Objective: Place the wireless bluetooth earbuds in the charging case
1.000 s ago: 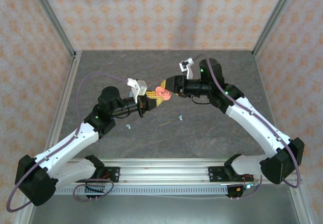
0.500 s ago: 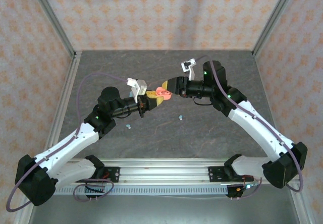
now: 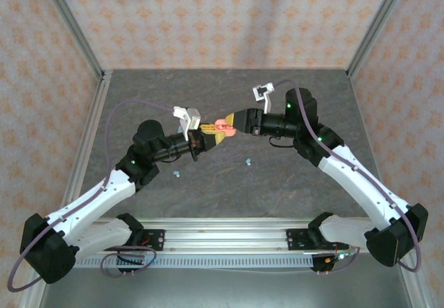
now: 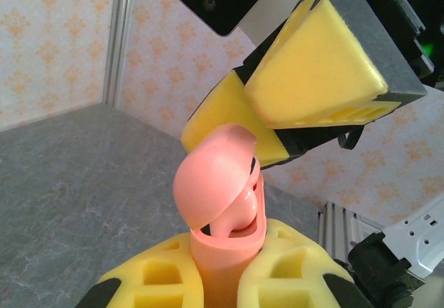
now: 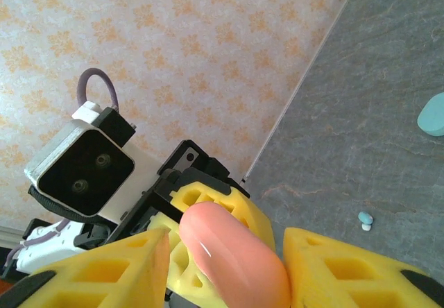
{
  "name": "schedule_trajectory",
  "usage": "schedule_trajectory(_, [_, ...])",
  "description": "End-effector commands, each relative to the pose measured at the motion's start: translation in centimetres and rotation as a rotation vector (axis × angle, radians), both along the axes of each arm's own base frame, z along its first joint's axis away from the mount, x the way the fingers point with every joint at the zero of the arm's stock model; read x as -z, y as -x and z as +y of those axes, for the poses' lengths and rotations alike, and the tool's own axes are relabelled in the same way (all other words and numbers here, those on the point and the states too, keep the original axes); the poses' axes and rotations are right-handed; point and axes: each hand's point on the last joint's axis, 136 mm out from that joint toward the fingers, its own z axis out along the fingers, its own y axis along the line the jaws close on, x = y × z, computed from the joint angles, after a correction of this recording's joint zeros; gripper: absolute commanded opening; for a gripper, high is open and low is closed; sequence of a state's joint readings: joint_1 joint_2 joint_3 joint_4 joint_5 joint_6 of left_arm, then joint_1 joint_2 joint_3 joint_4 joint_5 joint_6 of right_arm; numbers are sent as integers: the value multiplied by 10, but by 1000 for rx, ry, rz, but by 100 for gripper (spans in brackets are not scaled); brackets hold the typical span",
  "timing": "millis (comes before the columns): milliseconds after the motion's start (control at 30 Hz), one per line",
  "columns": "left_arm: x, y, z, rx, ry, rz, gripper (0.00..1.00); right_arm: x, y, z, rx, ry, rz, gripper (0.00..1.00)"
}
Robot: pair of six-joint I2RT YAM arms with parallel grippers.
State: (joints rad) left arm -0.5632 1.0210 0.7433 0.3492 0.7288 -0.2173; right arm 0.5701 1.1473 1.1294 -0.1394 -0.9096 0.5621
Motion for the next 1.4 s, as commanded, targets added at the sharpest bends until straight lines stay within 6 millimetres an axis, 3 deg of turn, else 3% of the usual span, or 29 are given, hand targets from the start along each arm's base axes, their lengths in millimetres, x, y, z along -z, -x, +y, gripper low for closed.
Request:
schedule_trajectory(0, [4, -15, 10, -92, 19, 32, 0, -28, 27, -3, -94, -65, -114, 47])
schedule_trajectory(367, [0, -20, 14, -117, 70, 78, 0, -25, 41, -27, -16, -2, -234, 43])
schedule_trajectory(533, [-2, -19, 15, -112, 80, 85, 0, -22, 34, -43, 94, 53, -281, 43])
schedule_trajectory(633, [-2, -18, 16, -112, 80, 88, 0, -17, 21, -51, 184, 91, -267, 51])
schedule_trajectory(867, [-9, -13, 12, -77, 98, 109, 0, -15, 14, -28, 121, -66, -167, 62])
schedule_trajectory(1367, [-42, -3, -6, 74, 214, 271, 0, -18, 7, -11, 59, -167, -165, 63])
